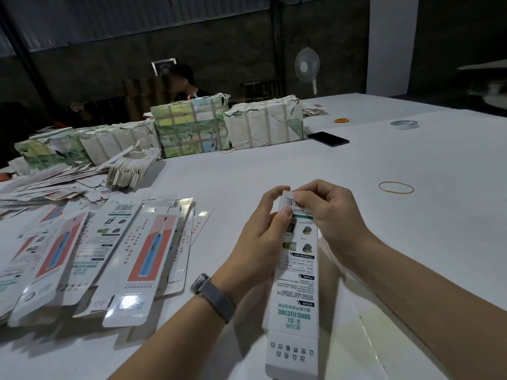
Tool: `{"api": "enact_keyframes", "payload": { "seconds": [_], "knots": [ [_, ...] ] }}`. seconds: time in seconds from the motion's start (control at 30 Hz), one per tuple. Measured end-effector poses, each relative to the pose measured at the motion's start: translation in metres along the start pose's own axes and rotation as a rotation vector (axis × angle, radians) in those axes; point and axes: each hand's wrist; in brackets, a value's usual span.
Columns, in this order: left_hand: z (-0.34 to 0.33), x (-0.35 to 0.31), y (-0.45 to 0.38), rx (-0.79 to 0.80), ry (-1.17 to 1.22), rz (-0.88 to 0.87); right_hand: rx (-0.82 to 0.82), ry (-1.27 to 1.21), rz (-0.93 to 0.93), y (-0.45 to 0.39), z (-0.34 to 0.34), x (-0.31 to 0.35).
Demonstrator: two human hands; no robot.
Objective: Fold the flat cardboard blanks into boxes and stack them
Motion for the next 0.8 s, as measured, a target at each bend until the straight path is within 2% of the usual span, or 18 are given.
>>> {"api": "enact_keyframes", "payload": {
  "seconds": [0.5, 0.8],
  "knots": [
    [0.0011, -0.0043, 0.0028, 0.073, -0.055, 0.037, -0.073, -0.031, 0.012, -0.0035, 0.0028, -0.0016],
    [0.0020, -0.0031, 0.0017, 0.073, -0.047, 0.013, 0.031, -0.096, -0.005, -0.0041, 0.0049, 0.0011]
  ]
}}
Point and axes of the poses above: each hand's wrist, its own y-axis away from the middle knuckle, its own z-axis out of the back of the hand, x = y × z, and after that the axes turned 1 degree about -x, right-handed
